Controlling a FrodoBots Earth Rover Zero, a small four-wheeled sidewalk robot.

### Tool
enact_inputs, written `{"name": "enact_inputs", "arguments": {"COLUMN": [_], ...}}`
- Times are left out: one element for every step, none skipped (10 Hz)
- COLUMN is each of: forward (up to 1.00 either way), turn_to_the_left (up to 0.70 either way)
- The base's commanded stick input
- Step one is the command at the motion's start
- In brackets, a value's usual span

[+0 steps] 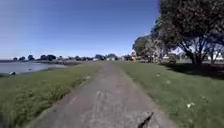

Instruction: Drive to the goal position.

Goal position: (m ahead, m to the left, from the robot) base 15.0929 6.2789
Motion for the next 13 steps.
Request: {"name": "enact_inputs", "arguments": {"forward": [0.85, 0.85, 0.85, 0.85, 0.85, 0.85, 0.85, 0.85, 0.85, 0.85, 0.85, 0.85, 0.85], "turn_to_the_left": [0.0, 0.0, 0.0, 0.0, 0.0, 0.0, 0.0, 0.0, 0.0, 0.0, 0.0, 0.0, 0.0]}}
